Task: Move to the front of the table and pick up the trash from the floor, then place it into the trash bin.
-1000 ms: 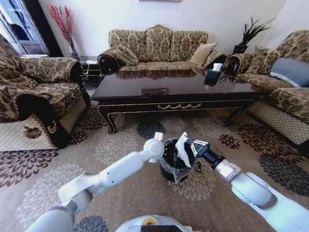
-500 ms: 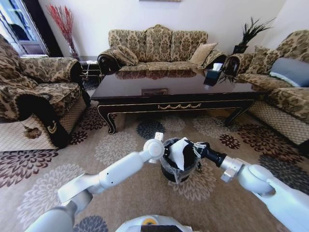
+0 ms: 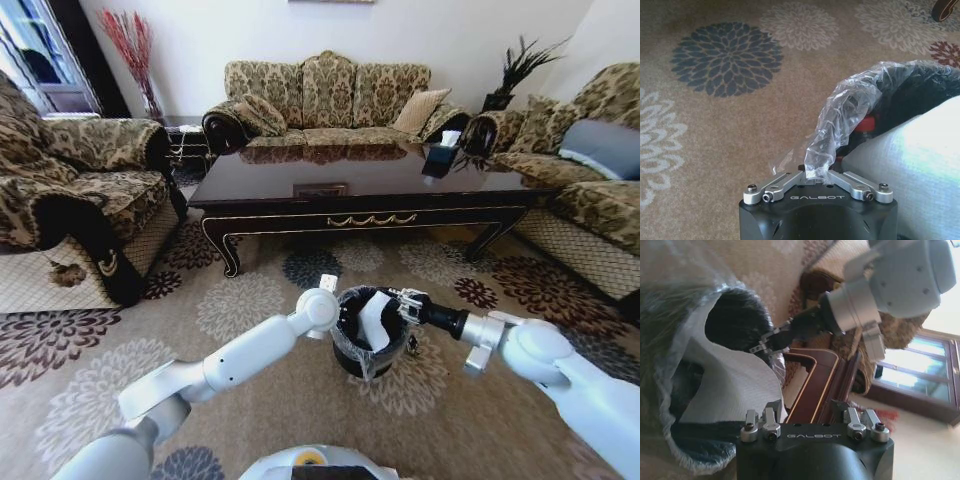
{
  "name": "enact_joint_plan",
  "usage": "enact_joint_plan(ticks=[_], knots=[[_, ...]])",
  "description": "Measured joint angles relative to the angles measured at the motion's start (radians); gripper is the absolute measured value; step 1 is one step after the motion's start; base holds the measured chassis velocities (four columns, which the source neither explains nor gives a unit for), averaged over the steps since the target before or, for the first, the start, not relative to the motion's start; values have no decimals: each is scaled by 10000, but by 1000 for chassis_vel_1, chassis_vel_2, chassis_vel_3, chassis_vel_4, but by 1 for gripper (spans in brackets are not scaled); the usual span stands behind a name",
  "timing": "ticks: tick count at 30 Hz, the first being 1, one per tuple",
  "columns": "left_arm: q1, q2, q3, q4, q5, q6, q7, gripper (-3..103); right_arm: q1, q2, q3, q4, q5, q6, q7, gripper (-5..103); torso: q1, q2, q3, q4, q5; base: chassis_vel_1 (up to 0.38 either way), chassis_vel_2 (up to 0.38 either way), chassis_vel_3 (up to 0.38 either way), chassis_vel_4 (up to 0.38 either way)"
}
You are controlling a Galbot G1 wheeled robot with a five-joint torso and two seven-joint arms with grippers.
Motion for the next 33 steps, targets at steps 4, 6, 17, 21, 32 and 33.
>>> enact_joint_plan(ticks=[4, 6, 17, 21, 32, 33], knots=[[-6, 2, -3, -8, -1, 0, -2, 0, 436, 167, 0, -11, -1346, 559, -52, 71, 0, -1, 0, 3, -1, 0, 0, 0, 0], [8, -14, -3, -42, -3, 1, -3, 0, 665, 198, 2, 53, -2008, 707, -117, 81, 0, 0, 0, -1, 0, 0, 0, 0, 0], [-61, -105, -7, -21, -30, -6, -25, 0, 1390, -299, 155, 703, -3536, 1750, -839, 100, 0, 0, 0, 0, 0, 0, 0, 0, 0], [-63, -92, -51, 27, -50, -14, -37, 0, 1446, -681, 195, 1422, -3769, 1789, -673, 100, 0, 0, 0, 0, 0, 0, 0, 0, 0], [58, -483, -176, 249, -70, -51, -94, 0, 1476, -920, 152, 1436, -4746, 1662, 630, 100, 0, 0, 0, -4, 0, 0, 0, 0, 0], [55, -469, -176, 239, -73, -52, -101, 0, 1317, -912, 198, 1396, -4181, 1669, 235, 100, 0, 0, 0, 0, 0, 0, 0, 0, 0]])
